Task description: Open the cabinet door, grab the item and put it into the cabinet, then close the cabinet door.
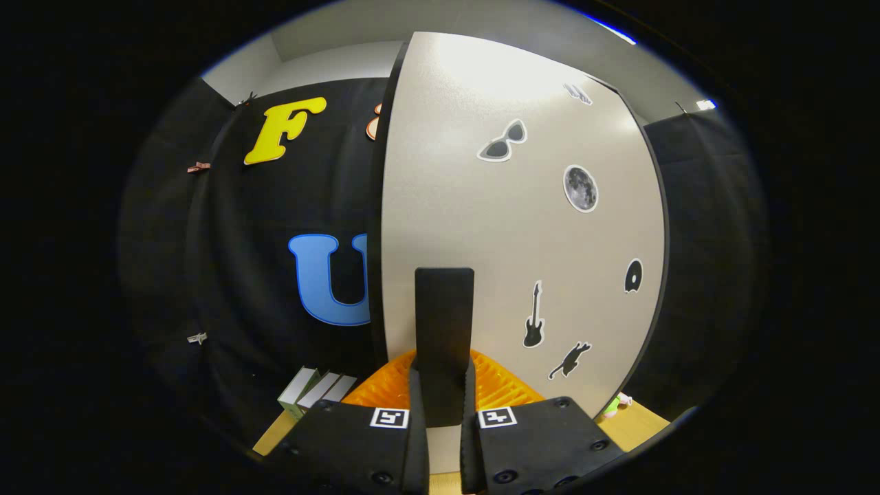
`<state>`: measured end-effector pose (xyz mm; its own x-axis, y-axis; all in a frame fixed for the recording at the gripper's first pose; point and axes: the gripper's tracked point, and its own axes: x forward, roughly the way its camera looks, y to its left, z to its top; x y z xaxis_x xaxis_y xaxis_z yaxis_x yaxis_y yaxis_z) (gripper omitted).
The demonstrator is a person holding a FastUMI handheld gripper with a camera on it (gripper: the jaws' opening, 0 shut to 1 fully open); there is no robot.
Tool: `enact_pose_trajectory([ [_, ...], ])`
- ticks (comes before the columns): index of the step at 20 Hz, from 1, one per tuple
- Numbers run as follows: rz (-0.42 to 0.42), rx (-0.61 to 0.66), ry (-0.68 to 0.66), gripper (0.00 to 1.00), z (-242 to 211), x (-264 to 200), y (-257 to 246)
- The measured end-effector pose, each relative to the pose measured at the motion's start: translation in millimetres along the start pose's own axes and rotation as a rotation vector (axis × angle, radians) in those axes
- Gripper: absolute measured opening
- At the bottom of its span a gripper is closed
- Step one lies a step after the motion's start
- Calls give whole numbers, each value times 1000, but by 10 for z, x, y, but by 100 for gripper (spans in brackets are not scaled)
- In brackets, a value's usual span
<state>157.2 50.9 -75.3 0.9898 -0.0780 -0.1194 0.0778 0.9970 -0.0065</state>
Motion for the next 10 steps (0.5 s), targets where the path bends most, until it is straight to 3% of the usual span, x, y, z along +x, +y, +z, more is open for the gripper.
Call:
enact_pose_trajectory([
  [10,28,32,18,22,30,-604,-300],
])
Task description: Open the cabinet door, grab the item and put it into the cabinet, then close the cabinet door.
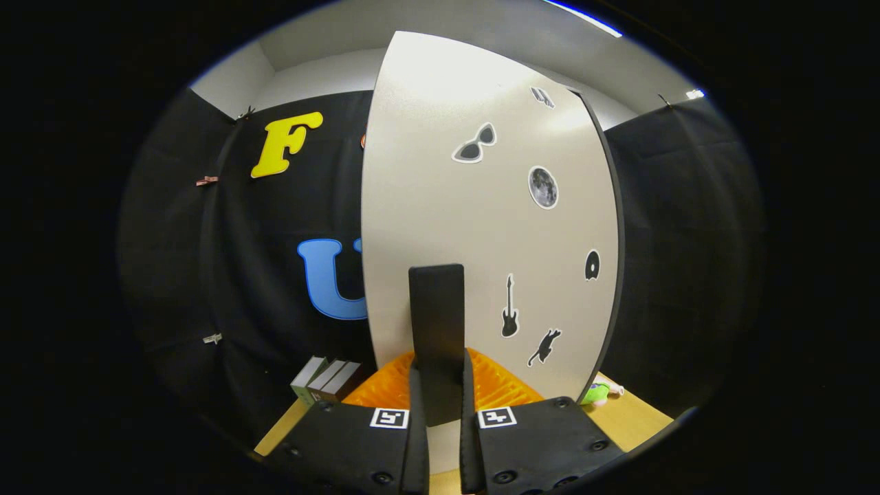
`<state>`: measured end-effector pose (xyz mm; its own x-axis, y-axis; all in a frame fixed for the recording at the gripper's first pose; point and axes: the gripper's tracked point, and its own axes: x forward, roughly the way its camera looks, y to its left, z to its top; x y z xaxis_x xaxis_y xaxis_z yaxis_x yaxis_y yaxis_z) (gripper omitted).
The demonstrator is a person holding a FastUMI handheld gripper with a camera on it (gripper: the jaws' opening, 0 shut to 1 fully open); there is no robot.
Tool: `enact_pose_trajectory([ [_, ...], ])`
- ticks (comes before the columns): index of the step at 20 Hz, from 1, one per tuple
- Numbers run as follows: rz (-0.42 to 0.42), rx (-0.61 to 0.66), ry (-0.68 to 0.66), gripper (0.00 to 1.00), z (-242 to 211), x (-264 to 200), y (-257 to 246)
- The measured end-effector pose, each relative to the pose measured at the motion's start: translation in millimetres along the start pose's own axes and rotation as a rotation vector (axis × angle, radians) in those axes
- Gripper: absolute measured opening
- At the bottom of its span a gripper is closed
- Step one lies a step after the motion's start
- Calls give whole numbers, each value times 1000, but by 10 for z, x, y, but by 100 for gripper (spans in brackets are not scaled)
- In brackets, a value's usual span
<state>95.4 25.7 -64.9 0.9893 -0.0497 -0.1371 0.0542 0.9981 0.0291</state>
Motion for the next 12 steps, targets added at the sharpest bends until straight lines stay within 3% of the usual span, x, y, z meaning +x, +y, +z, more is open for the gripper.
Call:
enact_pose_trajectory([
  [7,-21,13,10,21,23,-393,-325],
  [12,31,27,13,21,23,-577,-517],
])
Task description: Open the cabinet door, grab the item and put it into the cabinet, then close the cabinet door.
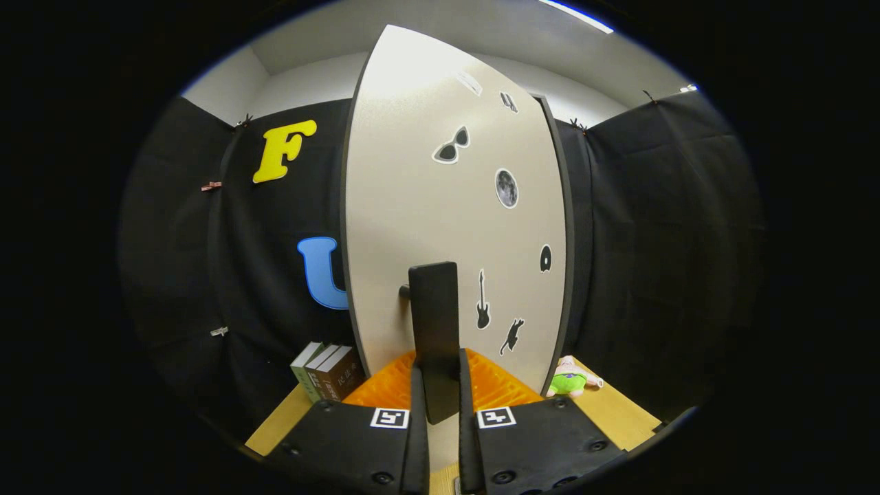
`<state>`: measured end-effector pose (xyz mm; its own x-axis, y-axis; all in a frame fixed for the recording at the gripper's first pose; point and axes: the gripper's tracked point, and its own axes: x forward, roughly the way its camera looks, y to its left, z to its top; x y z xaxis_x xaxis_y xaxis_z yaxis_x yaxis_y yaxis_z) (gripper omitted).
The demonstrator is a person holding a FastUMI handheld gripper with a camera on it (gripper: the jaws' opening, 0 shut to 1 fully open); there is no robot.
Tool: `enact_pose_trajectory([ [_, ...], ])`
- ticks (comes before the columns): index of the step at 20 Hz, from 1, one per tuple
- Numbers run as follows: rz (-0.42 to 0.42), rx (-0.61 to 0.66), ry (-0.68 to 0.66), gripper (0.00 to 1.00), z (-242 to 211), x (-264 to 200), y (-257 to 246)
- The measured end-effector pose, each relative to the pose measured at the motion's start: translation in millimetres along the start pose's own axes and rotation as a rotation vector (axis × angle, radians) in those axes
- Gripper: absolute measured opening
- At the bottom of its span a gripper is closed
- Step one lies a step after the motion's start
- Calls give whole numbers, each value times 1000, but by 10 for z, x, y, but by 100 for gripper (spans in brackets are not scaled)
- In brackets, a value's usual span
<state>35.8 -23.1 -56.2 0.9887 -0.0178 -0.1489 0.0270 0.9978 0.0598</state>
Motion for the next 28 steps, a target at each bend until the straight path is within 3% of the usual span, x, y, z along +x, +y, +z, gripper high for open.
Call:
enact_pose_trajectory([
  [8,160,-15,17,21,17,-307,-438],
  [12,190,-19,23,21,26,-478,-717],
  [23,95,-2,26,20,-2,-693,-1713],
  [28,72,-37,-35,20,156,-751,-1975],
])
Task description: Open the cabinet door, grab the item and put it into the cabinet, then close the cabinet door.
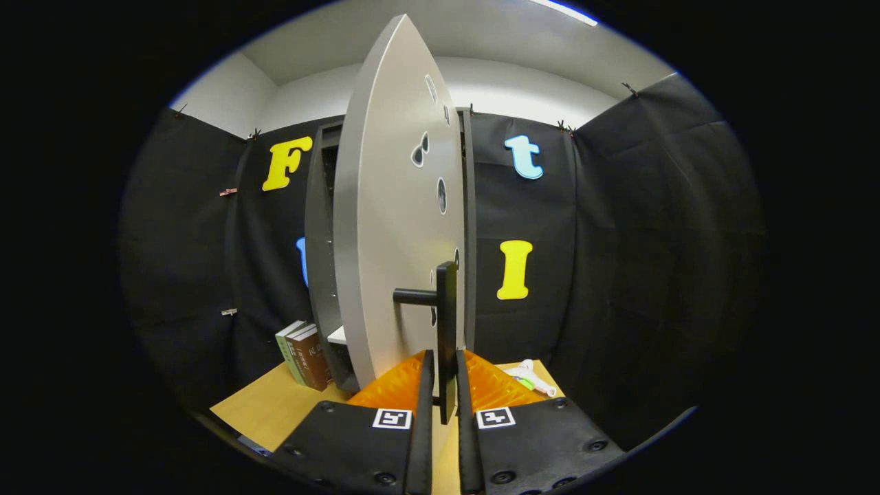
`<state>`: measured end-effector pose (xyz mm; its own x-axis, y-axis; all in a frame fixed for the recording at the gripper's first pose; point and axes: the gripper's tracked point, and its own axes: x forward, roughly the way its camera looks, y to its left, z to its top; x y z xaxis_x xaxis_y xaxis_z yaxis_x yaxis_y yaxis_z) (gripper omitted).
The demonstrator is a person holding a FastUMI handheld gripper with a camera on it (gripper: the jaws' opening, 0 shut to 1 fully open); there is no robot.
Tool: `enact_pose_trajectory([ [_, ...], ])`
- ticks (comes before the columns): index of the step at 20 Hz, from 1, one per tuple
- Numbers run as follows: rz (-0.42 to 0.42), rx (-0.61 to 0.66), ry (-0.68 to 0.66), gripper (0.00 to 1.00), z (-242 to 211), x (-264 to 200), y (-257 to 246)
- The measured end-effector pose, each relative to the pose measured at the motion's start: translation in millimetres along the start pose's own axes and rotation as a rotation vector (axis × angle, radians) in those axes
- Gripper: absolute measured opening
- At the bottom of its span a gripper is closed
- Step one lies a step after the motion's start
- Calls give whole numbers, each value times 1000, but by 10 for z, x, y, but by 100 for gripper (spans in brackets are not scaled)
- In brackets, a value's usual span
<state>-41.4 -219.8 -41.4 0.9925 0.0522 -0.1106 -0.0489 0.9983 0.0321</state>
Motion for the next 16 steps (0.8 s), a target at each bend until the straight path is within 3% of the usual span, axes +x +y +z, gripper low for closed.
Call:
enact_pose_trajectory([
  [11,-91,36,-40,15,78,-186,-490],
  [16,-125,-12,-110,15,234,-431,-536],
])
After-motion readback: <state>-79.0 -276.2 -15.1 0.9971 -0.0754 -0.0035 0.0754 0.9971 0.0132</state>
